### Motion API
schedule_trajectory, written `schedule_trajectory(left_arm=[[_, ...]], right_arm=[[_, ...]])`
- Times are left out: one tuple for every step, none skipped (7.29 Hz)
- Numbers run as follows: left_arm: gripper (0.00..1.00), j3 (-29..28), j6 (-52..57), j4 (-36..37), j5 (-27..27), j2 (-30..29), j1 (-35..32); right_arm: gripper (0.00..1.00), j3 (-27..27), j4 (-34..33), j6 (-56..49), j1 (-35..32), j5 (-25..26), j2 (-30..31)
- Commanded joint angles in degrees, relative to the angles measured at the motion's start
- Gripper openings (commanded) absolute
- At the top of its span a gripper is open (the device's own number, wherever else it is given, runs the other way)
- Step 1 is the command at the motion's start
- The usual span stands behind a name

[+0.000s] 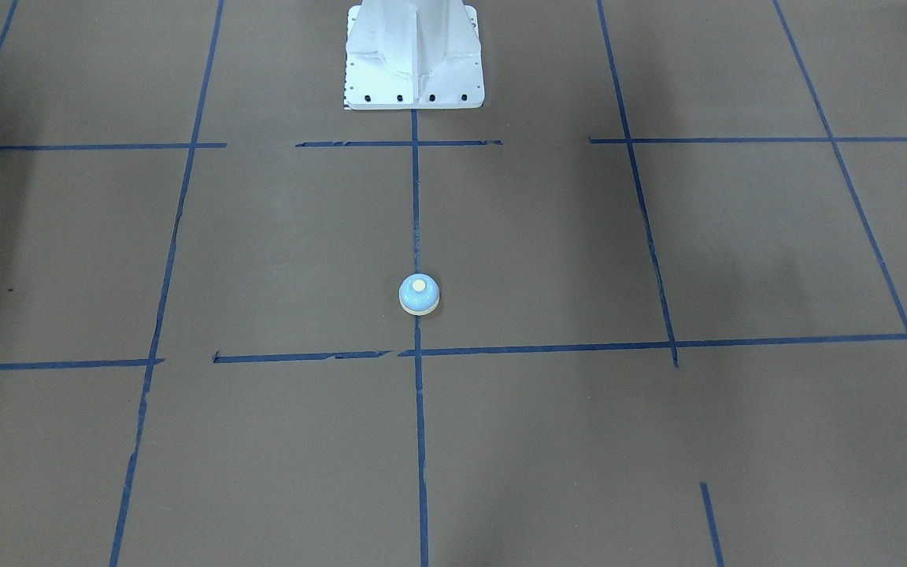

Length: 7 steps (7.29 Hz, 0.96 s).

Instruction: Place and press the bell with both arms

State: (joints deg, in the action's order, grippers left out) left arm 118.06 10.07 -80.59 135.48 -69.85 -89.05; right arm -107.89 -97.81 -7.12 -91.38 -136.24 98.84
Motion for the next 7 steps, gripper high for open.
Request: schedule_trajectory(left_arm=[[1.00, -1.1, 0.0, 0.0, -0.3, 0.0, 0.0], [1.00, -1.1, 0.1, 0.0, -0.1, 0.1, 0.0], [1.00, -1.1, 0.1, 0.0, 0.0, 0.0, 0.0], [1.00, -1.2, 0.2, 0.0, 0.0, 0.0, 0.0], [1.00, -1.3, 0.2, 0.0, 0.0, -0.1, 0.0], [1.00, -1.7, 0.2, 0.0, 0.0, 0.0, 0.0], [1.00, -1.9, 0.3, -0.1, 0.0, 0.0, 0.0]], right_arm=[[1.00, -0.1, 0.1, 0.0, 0.1, -0.3, 0.0], [1.00, 0.0, 0.1, 0.0, 0.3, -0.3, 0.1], [1.00, 0.0, 0.1, 0.1, 0.3, -0.4, -0.1], [1.00, 0.1, 0.2, 0.1, 0.3, -0.3, -0.1], [1.00, 0.0, 0.2, 0.2, 0.4, -0.4, -0.1], [1.00, 0.0, 0.3, 0.2, 0.4, -0.5, -0.1], [1.00, 0.0, 0.3, 0.2, 0.4, -0.5, -0.1]])
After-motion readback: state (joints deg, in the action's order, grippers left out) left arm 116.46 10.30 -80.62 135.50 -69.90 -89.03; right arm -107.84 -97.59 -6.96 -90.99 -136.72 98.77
